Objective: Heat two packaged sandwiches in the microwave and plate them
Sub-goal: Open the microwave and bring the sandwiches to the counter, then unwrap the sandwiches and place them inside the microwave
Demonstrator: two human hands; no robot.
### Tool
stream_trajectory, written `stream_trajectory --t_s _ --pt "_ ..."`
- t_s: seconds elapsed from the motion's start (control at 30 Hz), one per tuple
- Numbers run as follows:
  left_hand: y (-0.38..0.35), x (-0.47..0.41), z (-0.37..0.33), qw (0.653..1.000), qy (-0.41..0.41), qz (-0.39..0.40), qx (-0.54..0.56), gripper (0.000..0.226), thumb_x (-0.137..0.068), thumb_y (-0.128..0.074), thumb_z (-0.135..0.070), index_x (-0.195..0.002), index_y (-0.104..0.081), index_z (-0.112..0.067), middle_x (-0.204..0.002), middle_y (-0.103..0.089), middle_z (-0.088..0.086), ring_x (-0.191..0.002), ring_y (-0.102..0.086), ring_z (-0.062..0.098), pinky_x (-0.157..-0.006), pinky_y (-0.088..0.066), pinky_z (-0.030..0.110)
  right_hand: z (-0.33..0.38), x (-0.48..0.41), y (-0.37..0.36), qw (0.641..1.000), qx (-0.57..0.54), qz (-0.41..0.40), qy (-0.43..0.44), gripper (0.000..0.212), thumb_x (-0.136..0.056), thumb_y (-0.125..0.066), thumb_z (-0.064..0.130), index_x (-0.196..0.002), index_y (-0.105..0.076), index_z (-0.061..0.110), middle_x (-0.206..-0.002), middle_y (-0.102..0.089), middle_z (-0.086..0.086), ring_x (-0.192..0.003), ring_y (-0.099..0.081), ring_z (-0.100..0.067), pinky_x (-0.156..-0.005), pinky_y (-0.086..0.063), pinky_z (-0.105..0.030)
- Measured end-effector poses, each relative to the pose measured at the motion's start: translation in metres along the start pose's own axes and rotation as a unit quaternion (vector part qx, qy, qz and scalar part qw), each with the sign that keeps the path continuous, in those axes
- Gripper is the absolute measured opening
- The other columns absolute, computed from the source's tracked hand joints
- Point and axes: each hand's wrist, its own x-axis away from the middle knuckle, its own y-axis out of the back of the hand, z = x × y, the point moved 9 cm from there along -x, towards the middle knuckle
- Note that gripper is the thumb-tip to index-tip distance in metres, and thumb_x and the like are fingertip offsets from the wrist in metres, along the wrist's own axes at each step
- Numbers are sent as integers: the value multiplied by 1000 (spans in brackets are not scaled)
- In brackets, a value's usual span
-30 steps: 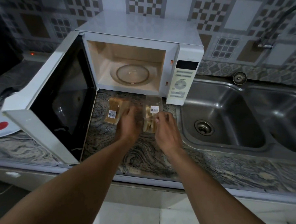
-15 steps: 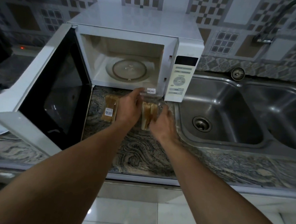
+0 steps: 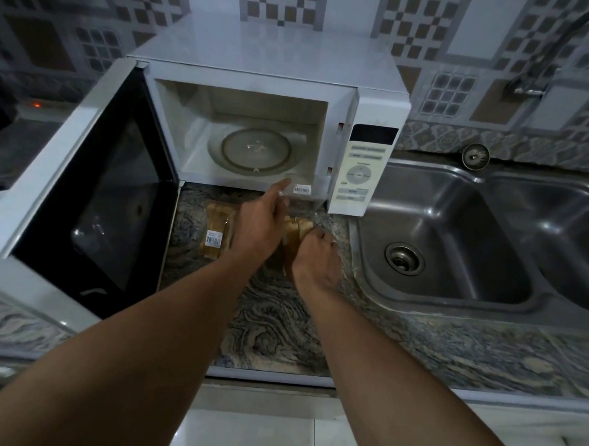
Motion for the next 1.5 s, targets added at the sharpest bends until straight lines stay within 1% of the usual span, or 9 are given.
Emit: stream_trajectory --t_s 0.2,0.4,0.7,0.9,1.03,1.13,1.3,1.4,1.5 --pt "-1 0 3 1000 -9 4 -1 41 -102 -47 -21 -142 -49 -27 -68 -60 5 -59 -54 21 -58 -44 28 0 3 14 998 -52 -34 6 28 -96 -54 9 -124 -50 9 -120 -64 -17 -115 -57 -34 -86 -48 -41" --pt "0 3 4 1000 -4 16 3 44 -100 -47 -18 -143 -49 -27 -77 -69 17 -71 -63 33 -65 -52 40 -7 11 25 996 -89 -22 0 41 -91 -65 24 -126 -48 12 -114 -67 -15 -107 -63 -35 -74 -45 -34" --pt "1 8 6 999 22 23 -19 44 -100 -50 -22 -143 -48 -30 -82 -72 14 -64 -60 23 -64 -50 30 -29 37 41 989 -140 -42 -2 40 -90 -67 40 -118 -51 16 -98 -71 -4 -80 -63 -23 -61 -45 -28" --pt "5 17 0 999 6 33 -39 47 -98 -50 -15 -143 -49 -28 -89 -72 18 -70 -64 31 -66 -53 35 -53 49 53 988 -138 -61 -25 50 -91 -65 51 -122 -52 14 -99 -71 -7 -86 -67 -28 -61 -38 -28" --pt "6 33 -2 999 -9 21 -37 51 -94 -54 -4 -141 -51 -23 -89 -72 18 -70 -60 25 -64 -41 26 -71 53 62 987 -134 -73 -56 43 -92 -66 44 -116 -53 11 -99 -71 -9 -85 -67 -29 -61 -38 -28" --pt "2 44 1 997 -28 31 -71 50 -95 -54 -3 -140 -52 -22 -95 -73 16 -71 -55 19 -66 -35 23 -76 53 71 983 -149 -83 -66 39 -93 -66 41 -114 -53 10 -92 -68 -6 -72 -58 -24 -56 -36 -24" --pt "-3 69 13 990 -74 72 -92 58 -89 -57 0 -142 -51 -23 -111 -71 14 -91 -65 27 -78 -42 20 -70 48 84 978 -167 -113 -49 38 -92 -67 41 -112 -53 11 -94 -70 -6 -71 -59 -23 -56 -39 -26" --pt "-7 77 26 993 -59 91 -41 70 -80 -54 12 -140 -53 -23 -125 -66 13 -107 -64 29 -94 -51 30 -63 46 93 977 -168 -124 -35 38 -92 -66 41 -112 -53 11 -91 -68 -3 -70 -54 -20 -52 -33 -26" --pt "-5 80 27 996 -23 84 -29 55 -84 -54 9 -131 -61 -18 -111 -71 12 -99 -67 27 -88 -51 26 -53 45 103 977 -168 -134 -2 39 -92 -67 41 -113 -51 12 -92 -69 -4 -70 -59 -23 -56 -39 -27"
